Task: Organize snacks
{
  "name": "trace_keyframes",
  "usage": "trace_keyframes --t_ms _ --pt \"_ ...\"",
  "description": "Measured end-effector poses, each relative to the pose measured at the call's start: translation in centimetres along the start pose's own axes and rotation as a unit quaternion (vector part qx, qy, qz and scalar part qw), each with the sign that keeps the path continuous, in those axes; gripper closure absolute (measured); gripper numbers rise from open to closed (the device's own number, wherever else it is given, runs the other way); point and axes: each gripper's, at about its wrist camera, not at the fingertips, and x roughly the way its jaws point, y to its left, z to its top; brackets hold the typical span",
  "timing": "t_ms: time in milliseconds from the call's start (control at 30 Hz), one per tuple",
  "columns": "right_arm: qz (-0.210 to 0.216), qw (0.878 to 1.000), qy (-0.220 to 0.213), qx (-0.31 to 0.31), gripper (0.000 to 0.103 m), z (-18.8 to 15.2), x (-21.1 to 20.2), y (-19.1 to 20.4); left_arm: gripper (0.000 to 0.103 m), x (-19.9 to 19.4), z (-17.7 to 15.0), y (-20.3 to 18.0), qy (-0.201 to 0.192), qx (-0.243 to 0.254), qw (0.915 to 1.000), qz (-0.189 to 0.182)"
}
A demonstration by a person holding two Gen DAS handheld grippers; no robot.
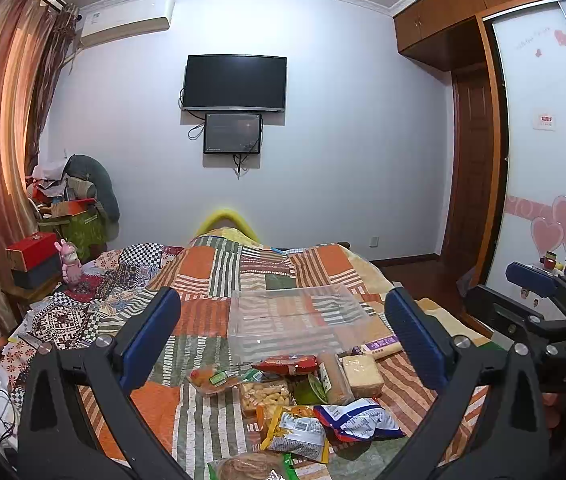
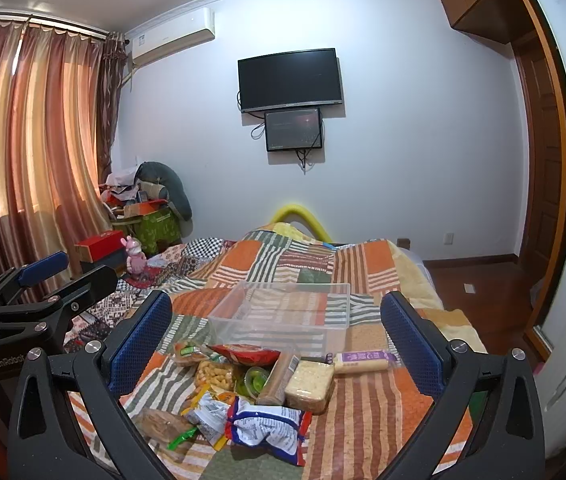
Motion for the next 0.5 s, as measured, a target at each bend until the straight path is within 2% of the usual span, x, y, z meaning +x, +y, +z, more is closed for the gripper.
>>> trace_keyframes --t_ms 500 --pt "0.001 1.0 -0.002 0.003 0.0 0.1 -0.18 -0.01 0.0 0.29 -0.29 -0.03 0.001 -0.002 1.0 -0.001"
